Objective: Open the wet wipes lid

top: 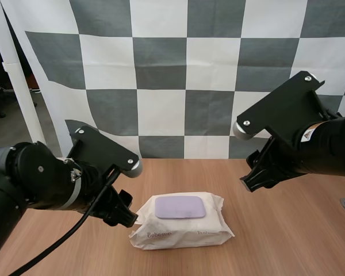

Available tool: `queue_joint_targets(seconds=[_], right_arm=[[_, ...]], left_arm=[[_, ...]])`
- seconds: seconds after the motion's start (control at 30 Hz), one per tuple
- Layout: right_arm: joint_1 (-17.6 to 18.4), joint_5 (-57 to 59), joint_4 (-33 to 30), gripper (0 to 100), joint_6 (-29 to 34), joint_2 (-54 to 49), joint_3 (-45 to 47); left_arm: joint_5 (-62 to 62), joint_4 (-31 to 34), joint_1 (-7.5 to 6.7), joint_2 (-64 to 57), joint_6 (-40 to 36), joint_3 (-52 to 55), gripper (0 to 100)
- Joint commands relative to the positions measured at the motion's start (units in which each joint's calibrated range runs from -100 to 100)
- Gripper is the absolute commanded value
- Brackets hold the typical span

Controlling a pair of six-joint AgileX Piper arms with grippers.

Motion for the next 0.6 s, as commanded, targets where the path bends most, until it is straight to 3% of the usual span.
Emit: queue_joint_targets(seconds=[0.0,0.1,0.37,0.57], right_arm=[[0.02,-0.17,0.51,100,-2.06,0.49,-0.07],[0.02,-0.54,0.94,100,-3.44,1.43,-0.07],[0.02,-2.65,2.67,100,-5.15,4.80,-0.07],[0.02,-3.54,3.61,100,-5.15,6.56,-0.07]], left_arm=[[1.27,-1.95,-0.02,0.60,9.25,1.19,100],[3.32,-3.60,-0.02,1.32,16.73,4.27,100],[-5.42,-5.78,-0.02,1.97,24.72,11.95,100],[-8.45,-13.16,-0.02,2.68,32.16,14.67,100]])
